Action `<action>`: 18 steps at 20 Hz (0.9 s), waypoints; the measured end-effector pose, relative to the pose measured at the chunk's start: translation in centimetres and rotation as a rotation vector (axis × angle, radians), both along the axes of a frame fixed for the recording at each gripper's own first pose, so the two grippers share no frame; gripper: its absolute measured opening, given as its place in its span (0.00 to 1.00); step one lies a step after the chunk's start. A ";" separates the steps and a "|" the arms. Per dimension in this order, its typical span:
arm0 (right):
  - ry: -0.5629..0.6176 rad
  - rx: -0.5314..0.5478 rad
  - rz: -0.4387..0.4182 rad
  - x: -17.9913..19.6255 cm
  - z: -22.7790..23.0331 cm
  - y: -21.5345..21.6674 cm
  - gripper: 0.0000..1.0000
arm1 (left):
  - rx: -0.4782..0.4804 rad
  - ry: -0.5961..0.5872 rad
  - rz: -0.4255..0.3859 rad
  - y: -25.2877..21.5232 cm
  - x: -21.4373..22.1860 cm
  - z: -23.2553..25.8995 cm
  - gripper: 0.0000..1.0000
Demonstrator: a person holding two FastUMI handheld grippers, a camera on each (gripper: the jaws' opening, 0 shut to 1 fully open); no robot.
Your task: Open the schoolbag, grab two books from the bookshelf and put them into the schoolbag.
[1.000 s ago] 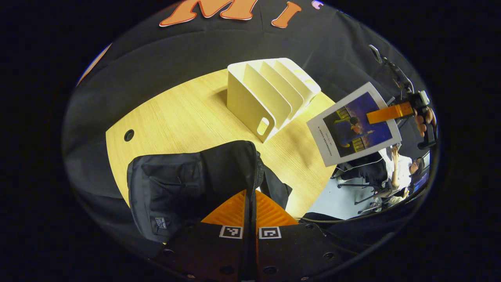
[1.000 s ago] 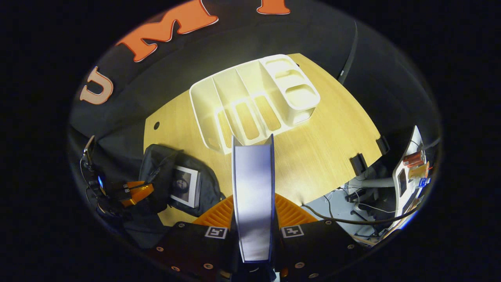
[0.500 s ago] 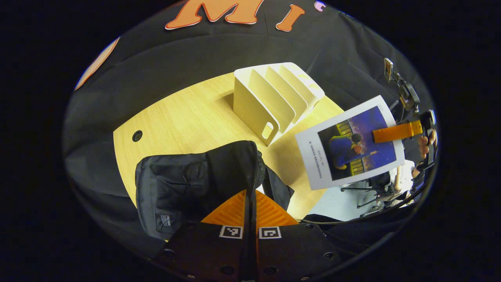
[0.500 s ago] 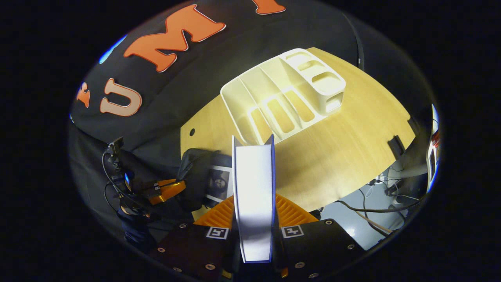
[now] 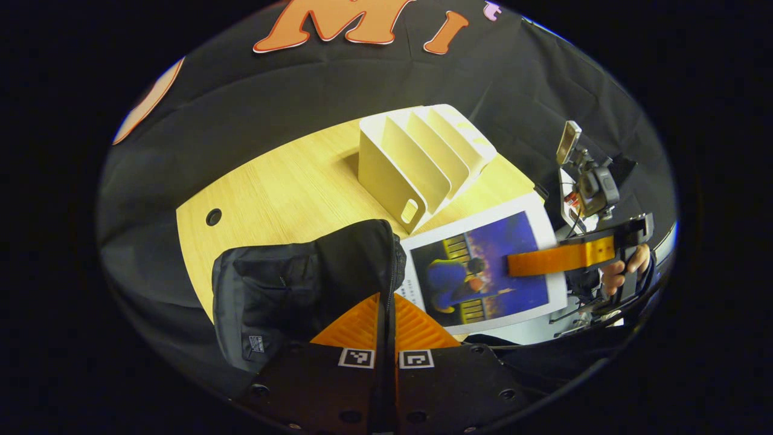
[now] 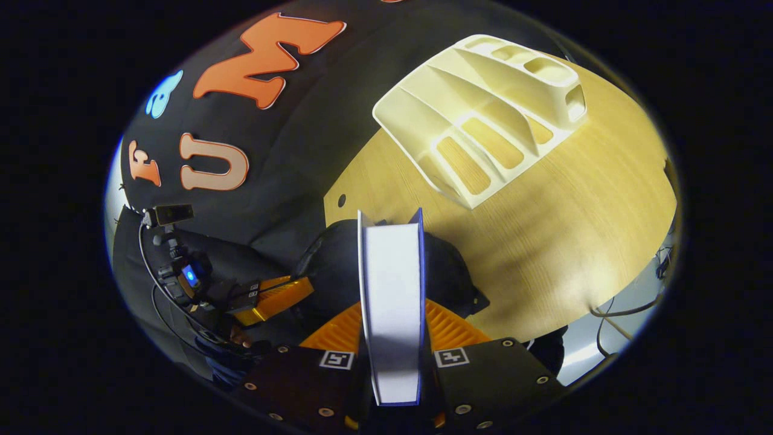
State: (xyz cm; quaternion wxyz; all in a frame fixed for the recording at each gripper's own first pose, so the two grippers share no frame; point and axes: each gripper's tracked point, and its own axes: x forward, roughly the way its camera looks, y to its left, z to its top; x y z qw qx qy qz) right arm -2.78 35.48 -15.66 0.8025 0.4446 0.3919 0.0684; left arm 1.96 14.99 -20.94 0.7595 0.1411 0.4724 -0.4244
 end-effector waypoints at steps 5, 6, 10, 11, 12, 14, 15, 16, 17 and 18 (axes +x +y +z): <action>-0.031 0.080 0.015 2.3 -1.5 3.1 0.34 | -0.023 0.006 -0.020 -0.8 -0.2 0.8 0.01; -0.037 0.096 0.017 2.6 -1.8 3.6 0.34 | -0.026 0.007 -0.024 -1.0 -0.3 0.9 0.01; -0.028 0.154 0.003 4.0 -4.0 5.3 0.34 | -0.050 0.012 -0.035 -2.0 -0.3 2.0 0.01; -0.030 0.174 -0.008 4.3 -4.3 5.7 0.34 | -0.055 0.015 -0.039 -2.2 -0.4 2.2 0.01; -0.036 0.192 -0.013 4.6 -4.4 6.2 0.34 | -0.062 0.018 -0.039 -2.3 -0.5 2.0 0.01; -0.045 0.229 -0.020 5.3 -4.9 7.0 0.34 | -0.075 0.024 -0.042 -2.7 -0.6 2.1 0.01; -0.051 0.247 -0.026 5.7 -5.1 7.5 0.34 | -0.079 0.030 -0.046 -2.9 -0.8 2.1 0.01; -0.059 0.262 -0.033 6.4 -5.4 8.0 0.34 | -0.083 0.032 -0.046 -2.9 -0.8 2.1 0.01; -0.062 0.279 -0.035 6.9 -5.8 8.5 0.34 | -0.086 0.036 -0.050 -3.1 -1.0 2.1 0.01; -0.068 0.293 -0.035 7.4 -6.0 8.9 0.34 | -0.089 0.036 -0.052 -3.3 -1.0 2.2 0.01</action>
